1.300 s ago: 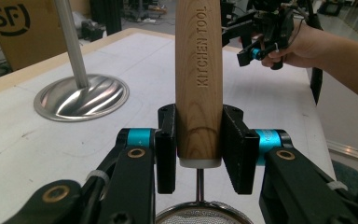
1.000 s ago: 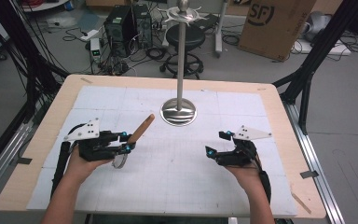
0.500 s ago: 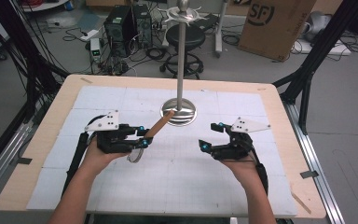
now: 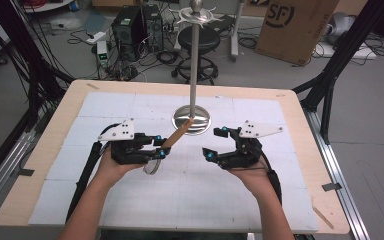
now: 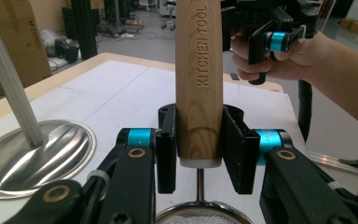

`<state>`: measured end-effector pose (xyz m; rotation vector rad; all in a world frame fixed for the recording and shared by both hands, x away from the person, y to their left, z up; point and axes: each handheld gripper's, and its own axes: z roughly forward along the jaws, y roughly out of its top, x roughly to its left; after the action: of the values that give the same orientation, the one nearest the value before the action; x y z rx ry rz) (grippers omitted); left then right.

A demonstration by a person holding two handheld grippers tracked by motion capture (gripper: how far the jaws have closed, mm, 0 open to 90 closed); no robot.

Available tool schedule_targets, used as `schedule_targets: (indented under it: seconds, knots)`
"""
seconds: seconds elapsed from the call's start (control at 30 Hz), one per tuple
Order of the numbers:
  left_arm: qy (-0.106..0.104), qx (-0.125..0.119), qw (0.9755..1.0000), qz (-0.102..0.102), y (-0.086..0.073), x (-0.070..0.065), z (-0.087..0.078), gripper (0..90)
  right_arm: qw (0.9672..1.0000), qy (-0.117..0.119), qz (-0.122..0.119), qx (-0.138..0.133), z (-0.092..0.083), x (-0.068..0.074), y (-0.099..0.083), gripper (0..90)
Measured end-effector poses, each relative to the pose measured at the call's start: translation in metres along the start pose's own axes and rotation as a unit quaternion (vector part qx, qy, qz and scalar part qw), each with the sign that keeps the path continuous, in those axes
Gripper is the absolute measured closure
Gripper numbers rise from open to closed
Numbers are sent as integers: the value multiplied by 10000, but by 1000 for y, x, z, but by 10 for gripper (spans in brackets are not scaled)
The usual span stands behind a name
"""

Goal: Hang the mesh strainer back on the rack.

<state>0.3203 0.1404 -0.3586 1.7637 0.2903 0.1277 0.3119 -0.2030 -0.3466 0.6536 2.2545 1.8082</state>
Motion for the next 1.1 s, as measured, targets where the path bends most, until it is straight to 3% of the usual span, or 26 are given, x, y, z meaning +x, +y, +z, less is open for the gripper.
schedule_targets:
  seconds: [0.33, 0.7, 1.1]
  knots:
    - [-111, 70, 9999, 65, 0, -3, 8, 685, 9990, 381, -216, -46, 17, 9, 13, 247]
    - [-280, 67, 9995, 135, 2, -10, 18, 685, 9970, 750, -203, -69, 27, 13, 16, 370]
    - [-472, -31, 9986, 217, 3, -15, 22, 685, 9913, 1294, -106, -217, 32, 17, 15, 550]
